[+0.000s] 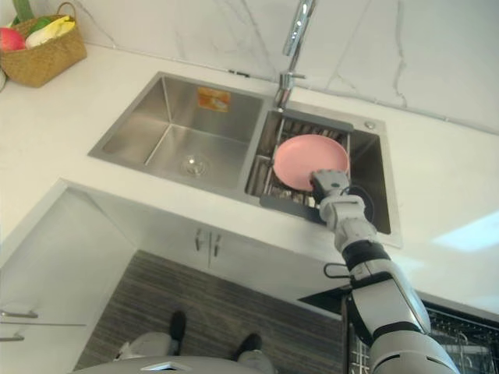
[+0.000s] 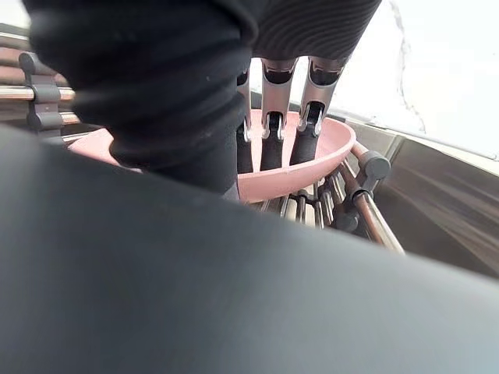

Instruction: Walk over to the sink, pick up the cup, carry it to the dishwasher, place the cup inside the dishwasher, then close the dishwasher door

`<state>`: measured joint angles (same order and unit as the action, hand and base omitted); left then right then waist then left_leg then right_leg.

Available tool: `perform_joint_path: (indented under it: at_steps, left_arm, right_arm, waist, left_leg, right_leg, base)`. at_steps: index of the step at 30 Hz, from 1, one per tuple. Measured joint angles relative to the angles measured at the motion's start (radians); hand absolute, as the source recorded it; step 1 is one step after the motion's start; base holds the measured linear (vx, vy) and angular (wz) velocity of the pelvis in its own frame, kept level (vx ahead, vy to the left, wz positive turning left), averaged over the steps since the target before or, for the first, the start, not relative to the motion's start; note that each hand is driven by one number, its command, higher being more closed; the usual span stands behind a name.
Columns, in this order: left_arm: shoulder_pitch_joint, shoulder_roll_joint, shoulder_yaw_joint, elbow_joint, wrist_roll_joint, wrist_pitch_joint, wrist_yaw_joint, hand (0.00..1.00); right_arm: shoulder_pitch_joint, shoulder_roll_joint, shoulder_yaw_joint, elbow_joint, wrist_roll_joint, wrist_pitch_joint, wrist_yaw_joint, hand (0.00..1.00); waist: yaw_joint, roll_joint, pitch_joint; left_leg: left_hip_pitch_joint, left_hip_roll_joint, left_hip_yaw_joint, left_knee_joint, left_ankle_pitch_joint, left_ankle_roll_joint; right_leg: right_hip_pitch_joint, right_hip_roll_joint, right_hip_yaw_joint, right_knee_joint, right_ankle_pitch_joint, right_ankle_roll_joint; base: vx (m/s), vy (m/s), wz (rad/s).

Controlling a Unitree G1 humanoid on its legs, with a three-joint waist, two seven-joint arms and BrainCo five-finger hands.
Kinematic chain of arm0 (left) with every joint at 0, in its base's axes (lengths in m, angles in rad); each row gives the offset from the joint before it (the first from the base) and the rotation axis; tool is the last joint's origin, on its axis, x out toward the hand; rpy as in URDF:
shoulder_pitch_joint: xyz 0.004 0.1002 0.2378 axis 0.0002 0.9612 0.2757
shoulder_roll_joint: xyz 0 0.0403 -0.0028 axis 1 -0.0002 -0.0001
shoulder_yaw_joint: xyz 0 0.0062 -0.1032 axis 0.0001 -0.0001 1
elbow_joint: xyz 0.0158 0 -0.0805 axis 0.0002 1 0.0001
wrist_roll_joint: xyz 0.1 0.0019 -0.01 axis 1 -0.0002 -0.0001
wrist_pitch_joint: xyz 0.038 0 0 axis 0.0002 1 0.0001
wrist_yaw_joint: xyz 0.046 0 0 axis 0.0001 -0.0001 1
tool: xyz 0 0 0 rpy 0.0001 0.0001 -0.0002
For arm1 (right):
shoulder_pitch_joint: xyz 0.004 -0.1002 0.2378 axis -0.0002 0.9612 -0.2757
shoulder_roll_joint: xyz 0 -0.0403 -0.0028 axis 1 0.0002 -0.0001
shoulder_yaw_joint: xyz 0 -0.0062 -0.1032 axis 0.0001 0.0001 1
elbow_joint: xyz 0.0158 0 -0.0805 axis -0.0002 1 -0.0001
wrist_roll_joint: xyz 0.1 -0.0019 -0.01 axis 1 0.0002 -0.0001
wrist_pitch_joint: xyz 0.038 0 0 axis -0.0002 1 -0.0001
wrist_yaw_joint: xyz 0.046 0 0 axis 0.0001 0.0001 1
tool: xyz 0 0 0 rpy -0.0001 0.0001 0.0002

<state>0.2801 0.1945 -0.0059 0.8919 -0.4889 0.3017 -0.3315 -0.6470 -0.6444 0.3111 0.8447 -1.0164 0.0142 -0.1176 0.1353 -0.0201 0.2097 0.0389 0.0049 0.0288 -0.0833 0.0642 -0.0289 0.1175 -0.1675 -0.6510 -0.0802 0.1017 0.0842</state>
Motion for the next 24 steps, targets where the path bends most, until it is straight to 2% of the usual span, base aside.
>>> perform_joint_path:
  at_steps: [7,13,20,23,24]
  left_arm:
    - [0.0,0.0,-0.005,0.0,0.002,-0.004,-0.002,0.0]
    - [0.0,0.008,-0.026,0.001,0.042,-0.039,-0.002,0.0]
    - [0.0,0.011,-0.041,0.001,0.041,-0.039,-0.002,0.0]
    - [0.0,0.011,-0.04,0.001,0.04,-0.037,-0.002,0.0]
    - [0.0,0.011,-0.04,-0.001,0.04,-0.033,-0.002,0.0]
  right_arm:
    - [0.0,-0.012,0.005,0.001,-0.014,-0.039,-0.029,1.0]
    - [0.0,-0.014,0.024,-0.002,-0.043,-0.037,-0.079,1.0]
    - [0.0,-0.014,0.024,-0.001,-0.044,-0.032,-0.116,1.0]
    - [0.0,-0.017,0.025,-0.002,-0.052,-0.044,-0.137,1.0]
    - [0.0,-0.028,0.035,-0.003,-0.057,-0.063,-0.154,1.0]
  waist:
    - [0.002,0.005,0.003]
    - [0.003,0.007,0.005]
    - [0.002,0.009,0.006]
    - [0.002,0.009,0.006]
    - [0.0,0.01,0.007]
  left_leg:
    - [0.004,0.001,0.005,0.0,0.0,0.0]
    - [0.008,0.003,0.016,0.0,0.0,0.001]
    - [0.01,0.005,0.029,0.0,0.0,0.001]
    - [0.014,0.006,0.036,0.0,-0.001,0.002]
    - [0.015,0.006,0.041,0.0,-0.002,0.003]
  right_leg:
    - [0.003,0.001,0.006,0.0,0.0,0.0]
    - [0.005,0.002,0.014,0.0,0.0,0.0]
    - [0.005,0.002,0.021,0.0,0.0,0.0]
    - [0.005,0.003,0.035,0.0,0.0,0.0]
    - [0.003,0.002,0.039,0.0,0.001,0.001]
  base:
    - [0.0,0.002,-0.01]
    - [0.01,0.008,-0.02]
    - [0.0,0.0,0.0]
    - [0.03,0.018,-0.06]
    - [0.03,0.017,-0.07]
